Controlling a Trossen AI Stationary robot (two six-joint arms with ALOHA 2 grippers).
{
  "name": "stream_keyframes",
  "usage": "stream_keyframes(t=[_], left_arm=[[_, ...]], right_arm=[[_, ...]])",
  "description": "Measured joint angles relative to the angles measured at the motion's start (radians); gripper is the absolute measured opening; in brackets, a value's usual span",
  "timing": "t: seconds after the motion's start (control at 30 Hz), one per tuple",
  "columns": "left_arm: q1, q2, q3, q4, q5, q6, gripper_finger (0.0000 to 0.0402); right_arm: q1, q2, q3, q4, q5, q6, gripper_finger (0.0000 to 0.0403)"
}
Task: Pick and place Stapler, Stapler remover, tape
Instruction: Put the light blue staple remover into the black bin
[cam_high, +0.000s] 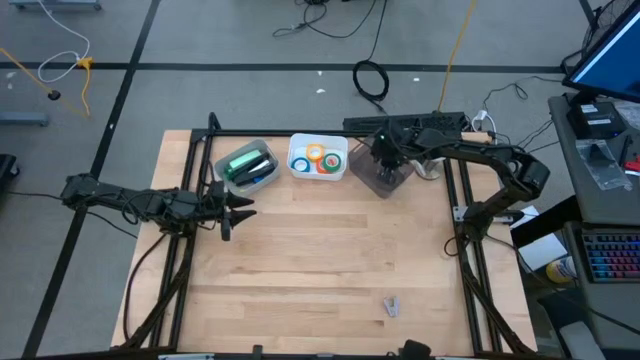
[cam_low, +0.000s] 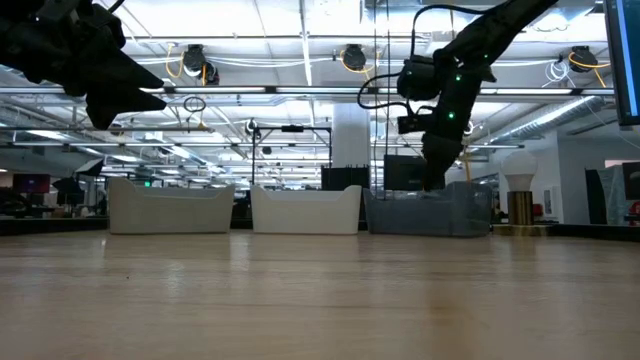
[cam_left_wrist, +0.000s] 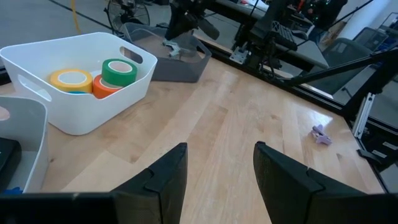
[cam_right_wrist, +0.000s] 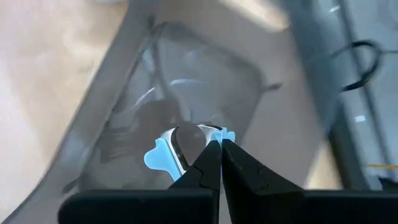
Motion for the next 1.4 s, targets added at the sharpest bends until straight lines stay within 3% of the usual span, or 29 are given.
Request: stream_keyframes(t=[0.2, 0.5, 1.1, 1.4], left_arm=[[0.000, 0.000, 0.000, 0.002, 0.000, 0.000, 0.0182], [0.000, 0.000, 0.000, 0.004, 0.000, -0.003, 0.0182], [0.000, 0.000, 0.000, 0.019, 0.000, -0.007, 0.0182], [0.000, 0.000, 0.000, 0.018, 0.000, -0.007, 0.0182]], right_arm=[[0.000, 0.000, 0.000, 0.124, 0.033, -0.028, 0.0000], [-0.002, 0.075, 0.000, 0.207, -0.017, -0.101, 0.0000], [-0.028, 0.143, 0.003, 0.214, -0.072, -0.145, 0.0001], [-0.028, 0.146, 0.003, 0.212, -0.072, -0.163, 0.0046]])
